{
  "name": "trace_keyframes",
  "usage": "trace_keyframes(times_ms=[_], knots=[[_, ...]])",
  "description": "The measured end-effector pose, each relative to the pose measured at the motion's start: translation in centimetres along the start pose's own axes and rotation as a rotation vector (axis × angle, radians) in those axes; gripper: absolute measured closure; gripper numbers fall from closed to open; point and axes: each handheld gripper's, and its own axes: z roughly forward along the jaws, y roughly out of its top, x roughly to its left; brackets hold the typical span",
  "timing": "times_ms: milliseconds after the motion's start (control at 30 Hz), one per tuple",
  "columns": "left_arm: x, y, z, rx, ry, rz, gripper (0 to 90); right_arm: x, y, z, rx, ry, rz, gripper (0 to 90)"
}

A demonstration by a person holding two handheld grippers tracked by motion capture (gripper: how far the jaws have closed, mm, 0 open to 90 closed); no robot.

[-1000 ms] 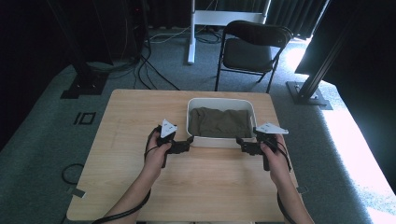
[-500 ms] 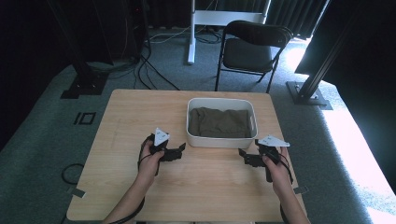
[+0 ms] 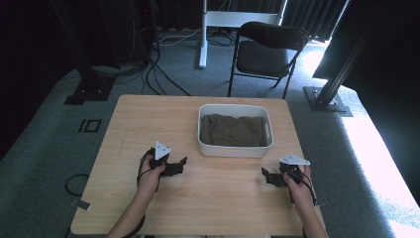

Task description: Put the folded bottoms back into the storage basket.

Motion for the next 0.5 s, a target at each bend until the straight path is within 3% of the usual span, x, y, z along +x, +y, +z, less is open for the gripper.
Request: trace_keyframes(times_ms=[333,500], knots=[[1.3,-1.5,-0.6,0.026,0.058,-0.006,15.8,-0.3,-1.4,-0.4,0.028,-0.016,0.007,13.8],[1.7,-2.1,-1.1,0.036,0.076,-0.028,15.8,-0.3,-1.9,-0.8,0.037,-0.028,0.006,13.8]])
